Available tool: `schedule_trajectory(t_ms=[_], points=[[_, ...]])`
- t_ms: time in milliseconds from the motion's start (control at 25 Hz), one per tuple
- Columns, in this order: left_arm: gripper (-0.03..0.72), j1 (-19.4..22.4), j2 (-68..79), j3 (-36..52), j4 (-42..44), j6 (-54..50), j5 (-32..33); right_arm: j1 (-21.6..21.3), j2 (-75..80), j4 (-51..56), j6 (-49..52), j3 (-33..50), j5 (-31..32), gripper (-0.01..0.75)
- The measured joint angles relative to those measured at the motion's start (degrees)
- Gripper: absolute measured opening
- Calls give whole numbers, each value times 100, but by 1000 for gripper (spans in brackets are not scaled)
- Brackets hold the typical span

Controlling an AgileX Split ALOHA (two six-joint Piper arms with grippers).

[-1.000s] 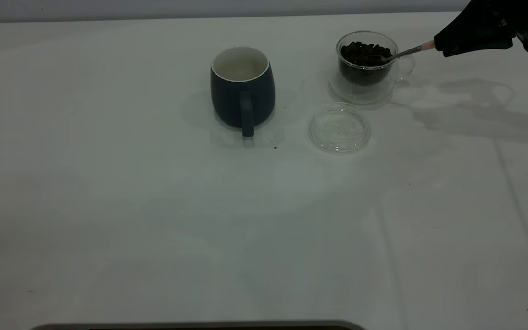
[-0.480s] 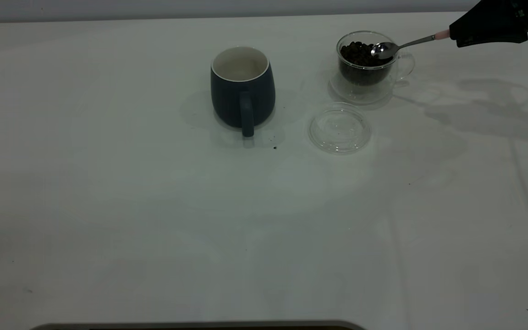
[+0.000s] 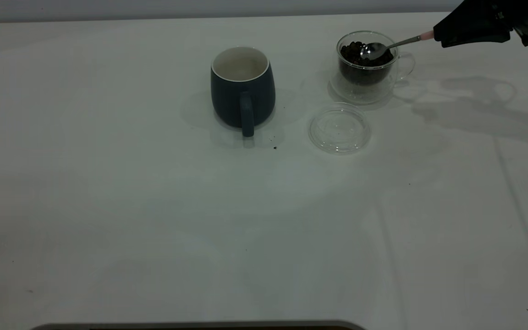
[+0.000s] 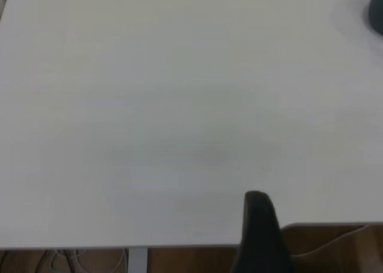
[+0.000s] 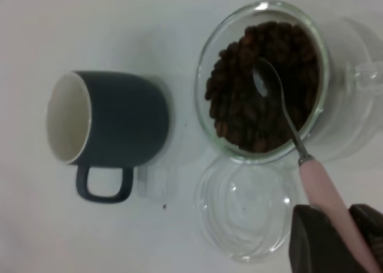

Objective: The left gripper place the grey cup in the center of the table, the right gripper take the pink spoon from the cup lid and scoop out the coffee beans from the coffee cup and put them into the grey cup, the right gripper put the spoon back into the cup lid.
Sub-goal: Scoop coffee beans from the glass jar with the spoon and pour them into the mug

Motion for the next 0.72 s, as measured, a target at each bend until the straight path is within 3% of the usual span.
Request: schedule_trajectory(t_ms=[720], points=[[565,0,0,0,0,5,0,-123,386,764,100,-11,575,106]])
